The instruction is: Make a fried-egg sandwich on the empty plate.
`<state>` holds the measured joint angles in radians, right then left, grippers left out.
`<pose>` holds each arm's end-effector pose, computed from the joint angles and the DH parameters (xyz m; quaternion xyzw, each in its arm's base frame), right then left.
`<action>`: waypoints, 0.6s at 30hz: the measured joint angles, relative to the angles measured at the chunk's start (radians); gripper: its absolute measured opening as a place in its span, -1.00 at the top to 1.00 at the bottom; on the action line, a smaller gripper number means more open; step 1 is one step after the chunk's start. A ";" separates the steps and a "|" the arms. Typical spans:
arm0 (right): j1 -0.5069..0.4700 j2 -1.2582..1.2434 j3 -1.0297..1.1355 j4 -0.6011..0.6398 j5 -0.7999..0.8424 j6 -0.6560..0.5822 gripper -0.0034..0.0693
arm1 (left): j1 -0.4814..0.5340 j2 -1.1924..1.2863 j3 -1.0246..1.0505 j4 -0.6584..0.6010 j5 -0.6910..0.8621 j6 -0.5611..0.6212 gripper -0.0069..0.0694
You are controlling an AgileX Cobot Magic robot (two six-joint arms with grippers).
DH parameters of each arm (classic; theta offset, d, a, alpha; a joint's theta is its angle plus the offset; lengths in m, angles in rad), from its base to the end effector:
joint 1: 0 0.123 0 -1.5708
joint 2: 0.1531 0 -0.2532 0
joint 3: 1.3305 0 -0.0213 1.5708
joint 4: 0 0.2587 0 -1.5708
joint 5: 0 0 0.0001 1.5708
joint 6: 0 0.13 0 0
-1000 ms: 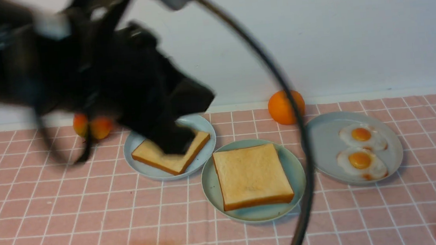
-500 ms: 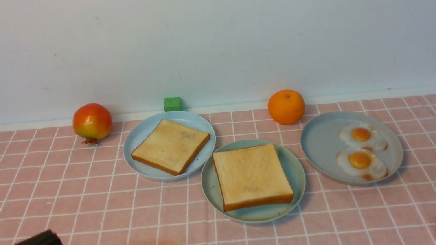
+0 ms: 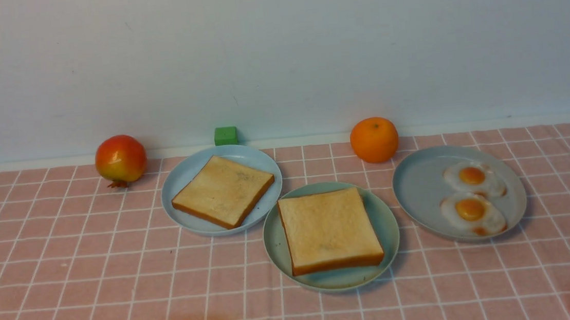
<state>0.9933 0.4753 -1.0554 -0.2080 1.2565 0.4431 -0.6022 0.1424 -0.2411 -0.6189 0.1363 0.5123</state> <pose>0.0714 0.0628 0.3784 -0.2207 0.8492 0.2315 0.4202 0.1073 -0.0863 0.2751 0.1962 0.6514 -0.2778 0.6782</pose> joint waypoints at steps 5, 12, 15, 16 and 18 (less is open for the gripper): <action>-0.005 0.000 0.000 0.000 0.000 0.000 0.91 | 0.000 0.000 0.002 0.000 0.053 0.000 0.79; -0.262 0.000 0.000 0.028 0.000 0.000 0.91 | 0.000 0.000 0.004 0.001 0.083 0.000 0.79; -0.455 -0.016 0.009 0.050 -0.002 -0.048 0.91 | 0.000 0.000 0.004 0.001 0.097 0.000 0.79; -0.490 -0.025 0.020 0.059 -0.016 -0.077 0.92 | 0.000 0.000 0.004 0.001 0.100 0.000 0.79; -0.618 -0.066 0.086 0.099 -0.120 -0.212 0.92 | 0.000 0.000 0.004 0.001 0.102 0.000 0.79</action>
<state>0.3755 0.4096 -0.9690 -0.1087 1.1362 0.2308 -0.6022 0.1424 -0.2369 -0.6180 0.2381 0.5123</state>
